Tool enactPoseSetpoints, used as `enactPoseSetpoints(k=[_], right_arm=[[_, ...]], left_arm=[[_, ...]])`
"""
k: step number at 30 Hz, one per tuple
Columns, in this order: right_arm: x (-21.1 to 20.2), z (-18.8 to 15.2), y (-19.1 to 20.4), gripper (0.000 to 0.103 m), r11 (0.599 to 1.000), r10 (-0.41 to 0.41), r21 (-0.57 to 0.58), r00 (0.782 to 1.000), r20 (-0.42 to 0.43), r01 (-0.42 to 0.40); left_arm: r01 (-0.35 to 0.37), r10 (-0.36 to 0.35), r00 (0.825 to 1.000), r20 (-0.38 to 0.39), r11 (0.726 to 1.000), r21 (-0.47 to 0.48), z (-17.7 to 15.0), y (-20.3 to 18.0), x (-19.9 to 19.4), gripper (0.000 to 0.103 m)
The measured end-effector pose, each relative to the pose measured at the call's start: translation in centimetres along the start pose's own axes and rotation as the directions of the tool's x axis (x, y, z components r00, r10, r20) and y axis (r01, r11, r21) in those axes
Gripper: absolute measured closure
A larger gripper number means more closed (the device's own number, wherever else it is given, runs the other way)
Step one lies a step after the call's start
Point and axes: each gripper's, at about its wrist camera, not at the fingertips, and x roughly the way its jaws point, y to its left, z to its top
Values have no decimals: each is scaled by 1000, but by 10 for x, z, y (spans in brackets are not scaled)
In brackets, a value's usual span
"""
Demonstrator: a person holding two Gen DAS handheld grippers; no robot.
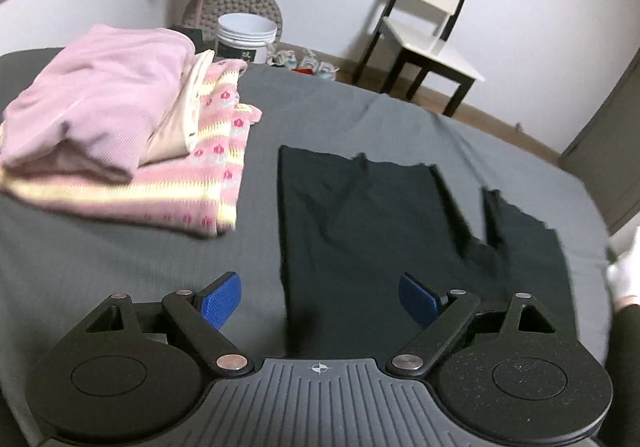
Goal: Fold clothes
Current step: 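Grasp the black garment hem with the left gripper while the right gripper grasps beside it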
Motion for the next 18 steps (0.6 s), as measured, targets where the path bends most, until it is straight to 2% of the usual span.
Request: enactPoseSetpoints(k=[2,5,8,12,14,18], right_arm=[[-1,0,3,49,1000,-17,-1,1000,0,17],[-1,0,9,49,999,-38,-22,999,2,38],[-1,1,10,49,999,-34,-8,999,-10,34],[-1,0,5,49,999,-10,32,1000,-16,11],[0,-1,1,49,999,-10,39,1000,-19,11],[1,-2,1,50,999,-35,21,999,-28,36]], left_arm=[[-19,19,1000,-14,1000,0,10,0,18,24],[-34,34,999,-23,999,-21,22,3,40,27],[-26,25,1000,-19,998,-64,31,6,60,35],[-90,90,996,-6,996,-26,42,4,86,52],[-117,117,993,15,993,6,47,1,95,55],[-128,129,990,49,991,-32,58,-1,106,58]])
